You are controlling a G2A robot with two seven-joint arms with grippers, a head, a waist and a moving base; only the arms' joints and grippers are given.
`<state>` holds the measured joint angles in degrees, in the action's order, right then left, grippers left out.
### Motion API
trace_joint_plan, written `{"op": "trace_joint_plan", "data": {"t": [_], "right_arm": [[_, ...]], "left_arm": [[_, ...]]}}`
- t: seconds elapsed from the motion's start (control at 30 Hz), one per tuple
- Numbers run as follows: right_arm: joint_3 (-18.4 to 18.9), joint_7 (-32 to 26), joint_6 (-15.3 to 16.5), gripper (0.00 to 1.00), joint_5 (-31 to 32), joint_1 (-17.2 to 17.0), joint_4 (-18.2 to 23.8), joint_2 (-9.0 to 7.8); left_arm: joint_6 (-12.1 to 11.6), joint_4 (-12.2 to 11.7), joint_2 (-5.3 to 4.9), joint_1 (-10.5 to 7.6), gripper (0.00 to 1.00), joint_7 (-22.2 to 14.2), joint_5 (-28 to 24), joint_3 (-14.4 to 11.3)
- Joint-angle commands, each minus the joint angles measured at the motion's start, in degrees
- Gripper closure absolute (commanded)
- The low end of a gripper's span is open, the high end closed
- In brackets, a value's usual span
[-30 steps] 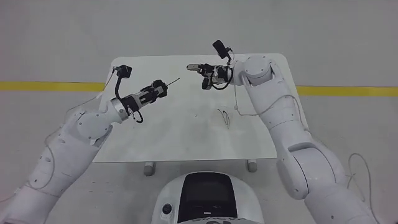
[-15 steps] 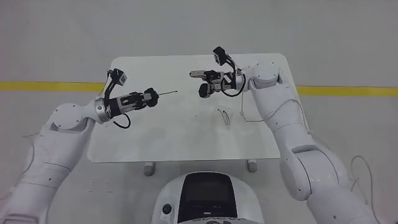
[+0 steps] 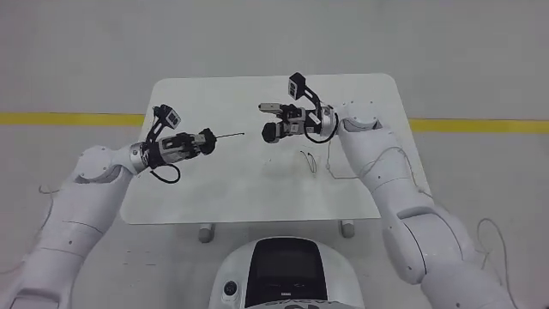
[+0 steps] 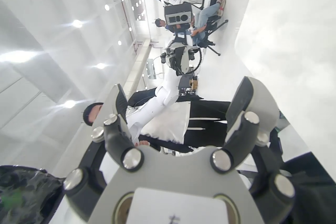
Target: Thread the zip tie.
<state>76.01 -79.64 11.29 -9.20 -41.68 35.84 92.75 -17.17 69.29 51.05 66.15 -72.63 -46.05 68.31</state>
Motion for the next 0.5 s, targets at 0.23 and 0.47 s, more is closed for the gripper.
{"op": "trace_joint_plan", "data": {"t": [0.23,0.47], "right_arm": [[-2.38,0.0,0.88,0.0,-3.56,0.7,-1.38,-0.14],[-3.51,0.0,0.85,0.0,-8.31,-3.28,3.46,0.03]], "left_arm": [[-2.31,-3.68,0.68,-2.23,1.0,-2.17,-0.36,-1.7],[1.74,-4.4,1.49,-1.87,1.0,-2.41,-6.29,-2.98]]}}
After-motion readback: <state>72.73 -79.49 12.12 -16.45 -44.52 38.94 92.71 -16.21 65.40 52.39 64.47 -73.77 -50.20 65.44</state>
